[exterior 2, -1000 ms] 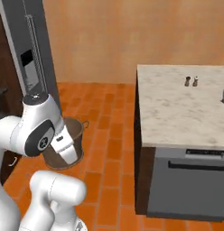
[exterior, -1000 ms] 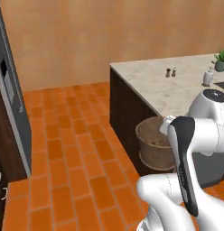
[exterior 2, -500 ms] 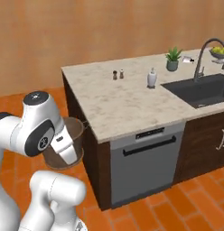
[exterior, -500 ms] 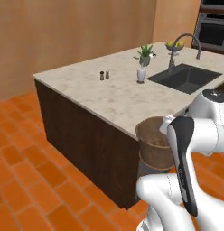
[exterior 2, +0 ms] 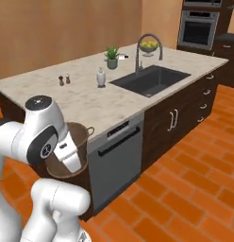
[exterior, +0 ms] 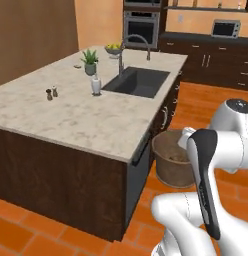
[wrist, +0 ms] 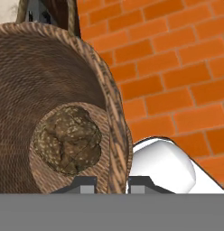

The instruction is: Open the cabinet, pick up the bread from the cabinet and place it in the basket. Then move the basket to the dining counter.

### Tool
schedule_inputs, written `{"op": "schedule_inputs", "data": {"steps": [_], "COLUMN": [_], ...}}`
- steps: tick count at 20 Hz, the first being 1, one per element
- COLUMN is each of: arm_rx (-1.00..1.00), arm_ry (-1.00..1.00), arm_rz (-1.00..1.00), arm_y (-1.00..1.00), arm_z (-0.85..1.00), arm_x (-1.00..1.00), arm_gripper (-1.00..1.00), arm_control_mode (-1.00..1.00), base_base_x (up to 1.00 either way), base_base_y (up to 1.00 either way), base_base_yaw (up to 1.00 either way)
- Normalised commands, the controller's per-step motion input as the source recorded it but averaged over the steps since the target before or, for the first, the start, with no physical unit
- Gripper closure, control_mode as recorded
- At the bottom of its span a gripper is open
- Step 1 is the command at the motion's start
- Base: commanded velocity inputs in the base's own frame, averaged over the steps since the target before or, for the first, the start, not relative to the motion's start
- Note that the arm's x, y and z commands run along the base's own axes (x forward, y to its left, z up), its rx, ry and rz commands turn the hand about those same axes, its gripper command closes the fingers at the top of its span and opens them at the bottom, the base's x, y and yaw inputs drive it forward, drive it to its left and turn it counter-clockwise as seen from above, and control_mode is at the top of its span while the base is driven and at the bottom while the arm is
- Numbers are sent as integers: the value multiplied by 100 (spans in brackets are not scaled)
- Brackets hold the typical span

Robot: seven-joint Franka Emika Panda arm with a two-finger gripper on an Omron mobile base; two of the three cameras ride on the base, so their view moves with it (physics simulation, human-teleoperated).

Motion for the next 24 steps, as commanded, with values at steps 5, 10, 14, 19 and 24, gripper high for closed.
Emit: {"op": "schedule_inputs", "data": {"steps": [5, 10, 14, 19, 24], "arm_rx": [0, 0, 0, 0, 0], "arm_ry": [0, 0, 0, 0, 0], "arm_rz": [0, 0, 0, 0, 0], "arm_y": [0, 0, 0, 0, 0], "arm_z": [0, 0, 0, 0, 0], "arm_x": [0, 0, 0, 0, 0], "arm_gripper": [100, 100, 100, 100, 100], "arm_control_mode": [100, 100, 100, 100, 100], "base_base_x": [11, 7, 18, 9, 0], "base_base_y": [100, 98, 94, 96, 91], "base_base_yaw": [-55, -56, -59, -58, -29]}}
